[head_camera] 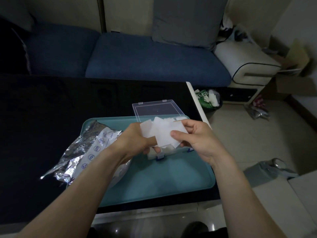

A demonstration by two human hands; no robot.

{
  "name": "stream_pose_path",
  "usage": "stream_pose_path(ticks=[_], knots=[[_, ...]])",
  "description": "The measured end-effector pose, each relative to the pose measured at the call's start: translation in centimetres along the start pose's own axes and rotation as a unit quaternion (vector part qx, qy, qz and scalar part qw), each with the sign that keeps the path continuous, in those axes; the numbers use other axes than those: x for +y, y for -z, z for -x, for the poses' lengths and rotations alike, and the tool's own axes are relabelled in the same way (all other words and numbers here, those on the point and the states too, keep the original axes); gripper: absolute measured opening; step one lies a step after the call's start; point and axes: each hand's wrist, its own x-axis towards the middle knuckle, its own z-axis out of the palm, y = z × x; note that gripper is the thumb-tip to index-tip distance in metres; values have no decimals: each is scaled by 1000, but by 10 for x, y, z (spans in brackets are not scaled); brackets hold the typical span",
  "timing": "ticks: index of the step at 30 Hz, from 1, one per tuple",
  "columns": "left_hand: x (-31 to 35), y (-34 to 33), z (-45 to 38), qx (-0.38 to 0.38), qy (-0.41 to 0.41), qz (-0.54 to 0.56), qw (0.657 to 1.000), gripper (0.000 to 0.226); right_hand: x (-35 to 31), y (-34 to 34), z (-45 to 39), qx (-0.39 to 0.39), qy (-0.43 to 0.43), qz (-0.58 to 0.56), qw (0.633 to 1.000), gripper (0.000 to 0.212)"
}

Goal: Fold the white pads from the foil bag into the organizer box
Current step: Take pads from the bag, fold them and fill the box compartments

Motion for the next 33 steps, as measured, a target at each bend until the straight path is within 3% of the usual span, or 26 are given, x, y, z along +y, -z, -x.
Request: stream_pose_path(ticks=[4,7,11,15,20,28,33], knots=[[2,1,2,-26,-8,26,999,11,-2,7,-4,80,-35,-89,992,18],[1,0,0,-2,4,49,999,22,-5,18,-5,55,-49,-166,983,19],[3,-2,-3,-6,60,178,982,20,-6,15,4,-34,-34,-44,998,24],[8,-7,-3,-13,94,247,964,19,-1,-2,3,29,17,82,996,21],[-2,-8,-9,43,93,198,975,26,2,-13,5,37,18,158,987,18],[1,-6,-6,54,69,150,985,22,-1,4,2,17,14,97,995,12],[-5,1,-3,18,25,20,999,23,-1,25,1,-24,34,22,999,34]])
